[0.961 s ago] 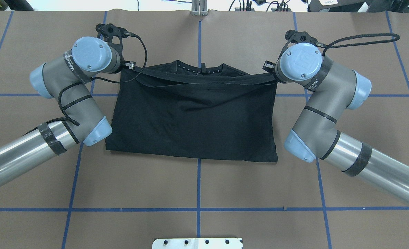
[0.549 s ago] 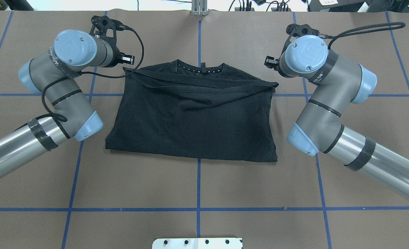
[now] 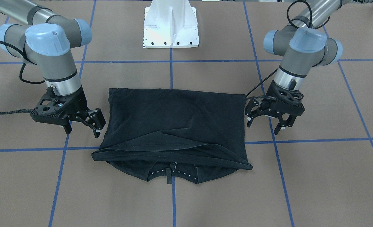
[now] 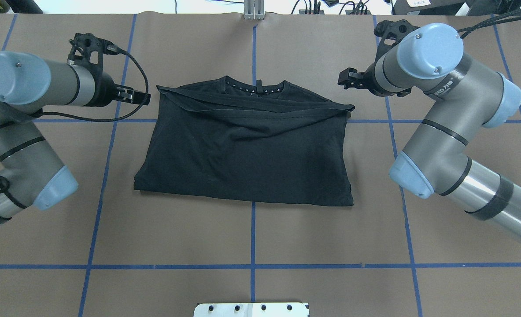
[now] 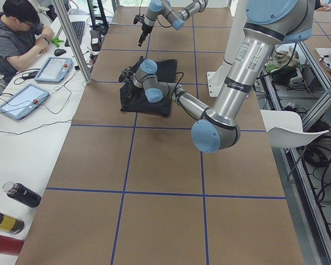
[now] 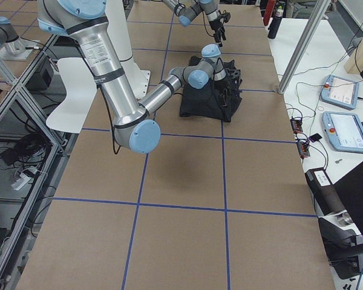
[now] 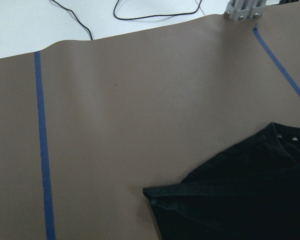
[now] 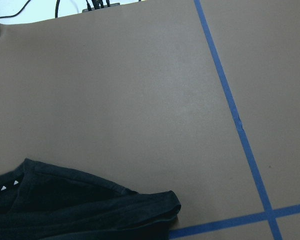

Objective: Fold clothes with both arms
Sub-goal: 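Withdraw both grippers outward away from the folded shirt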

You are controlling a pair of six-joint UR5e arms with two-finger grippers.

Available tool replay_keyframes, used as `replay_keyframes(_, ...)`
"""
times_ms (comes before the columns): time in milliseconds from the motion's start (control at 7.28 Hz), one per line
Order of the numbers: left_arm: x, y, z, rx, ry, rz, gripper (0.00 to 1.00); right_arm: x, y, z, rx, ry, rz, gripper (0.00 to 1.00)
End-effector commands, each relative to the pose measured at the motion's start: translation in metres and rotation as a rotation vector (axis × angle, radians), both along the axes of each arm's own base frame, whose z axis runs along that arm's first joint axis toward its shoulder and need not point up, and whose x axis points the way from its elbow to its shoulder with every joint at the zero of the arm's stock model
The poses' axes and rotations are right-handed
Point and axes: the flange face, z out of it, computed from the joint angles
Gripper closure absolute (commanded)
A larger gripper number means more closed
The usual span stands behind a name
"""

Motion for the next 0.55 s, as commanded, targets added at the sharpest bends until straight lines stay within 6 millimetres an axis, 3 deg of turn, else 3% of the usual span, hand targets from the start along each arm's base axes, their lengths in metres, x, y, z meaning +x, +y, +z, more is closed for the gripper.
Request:
replay_keyframes(0,0.025,0.063,0.015,-0.034,0.034,0.098,0.0,0.021,0.032,0.002,0.021,-0.024,-0.047,0.0)
replay_keyframes(275,0.07,0.12,0.046,-0.099,0.081,0.078,0.0,0.022,0.035,0.001,0.024,-0.025,-0.049,0.0)
replay_keyframes(412,0.074,0.127,0.053,-0.1,0.075,0.078,0.0,0.022,0.035,0.001,0.024,-0.025,-0.049,0.0)
